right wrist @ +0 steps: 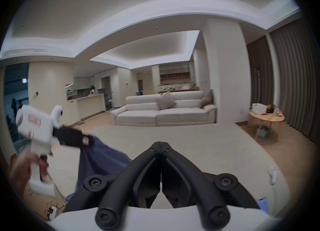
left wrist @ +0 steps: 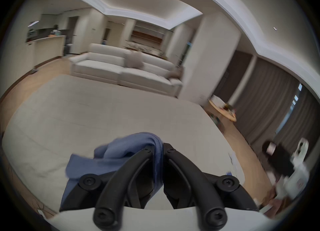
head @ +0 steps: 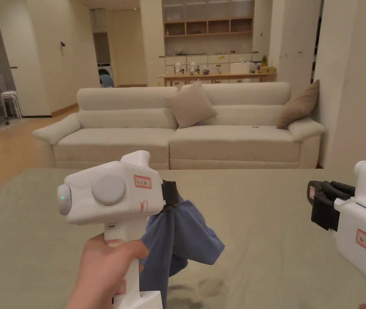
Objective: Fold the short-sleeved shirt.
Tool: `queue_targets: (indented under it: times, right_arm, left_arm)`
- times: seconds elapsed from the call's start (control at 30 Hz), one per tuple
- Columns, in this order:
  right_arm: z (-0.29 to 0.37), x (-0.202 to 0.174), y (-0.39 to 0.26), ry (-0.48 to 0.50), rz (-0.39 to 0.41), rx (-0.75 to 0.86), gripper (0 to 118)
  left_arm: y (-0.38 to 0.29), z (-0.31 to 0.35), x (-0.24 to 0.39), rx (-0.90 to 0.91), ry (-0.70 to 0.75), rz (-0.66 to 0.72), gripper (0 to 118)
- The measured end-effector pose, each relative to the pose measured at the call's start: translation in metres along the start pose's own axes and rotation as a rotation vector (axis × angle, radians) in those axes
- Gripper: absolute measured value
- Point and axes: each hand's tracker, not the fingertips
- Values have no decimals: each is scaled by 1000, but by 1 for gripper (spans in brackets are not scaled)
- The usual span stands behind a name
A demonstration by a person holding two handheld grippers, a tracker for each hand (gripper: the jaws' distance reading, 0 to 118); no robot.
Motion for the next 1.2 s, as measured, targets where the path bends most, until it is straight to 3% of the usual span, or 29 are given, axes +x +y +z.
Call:
queue_targets:
  times: [0.1, 0.2, 0.37, 0.5, 0.57, 0.63, 0.73, 0.8, 1.0, 1.03, 1.07, 1.2]
  right_arm:
    - [19, 34, 6, -73, -12, 14, 1]
    - [35, 59, 4, -107, -41, 5, 1]
    - [46, 75, -8, -143, -42, -18, 1]
    - [46, 78, -13, -148, -51, -38, 1]
    - [45, 75, -15, -139, -57, -42, 1]
    - [47, 69, -16, -129, -58, -41, 1]
    - [49, 61, -15, -120, -32, -43, 1]
    - [51, 58, -12, -112, -26, -37, 1]
    - [61, 51, 0, -123, 13, 20, 1]
    - [63, 52, 1, -124, 14, 25, 1]
    - [65, 52, 1, -131, 15, 34, 1]
    - [66, 53, -3, -171, 44, 49, 1]
  left_arm:
    - [-50, -41, 48, -128, -15, -104, 6]
    - [-111, -86, 66, -327, -81, -16, 6]
    - [-203, -132, 85, -605, -11, -106, 6]
    - [-248, -141, 78, -746, -19, -35, 9]
    - [-267, -146, 74, -818, 7, 5, 35]
    - [-280, -146, 58, -814, -70, 64, 63]
    - [-254, -128, 48, -757, -143, 237, 85]
    - [-216, -99, 38, -626, -209, 273, 85]
    - [-84, 61, 4, 135, -80, 58, 89]
    - [-71, 93, -2, 269, -28, 2, 96]
    - [-62, 121, -6, 369, 42, -48, 96]
    - [-56, 208, -22, 587, 397, -184, 89]
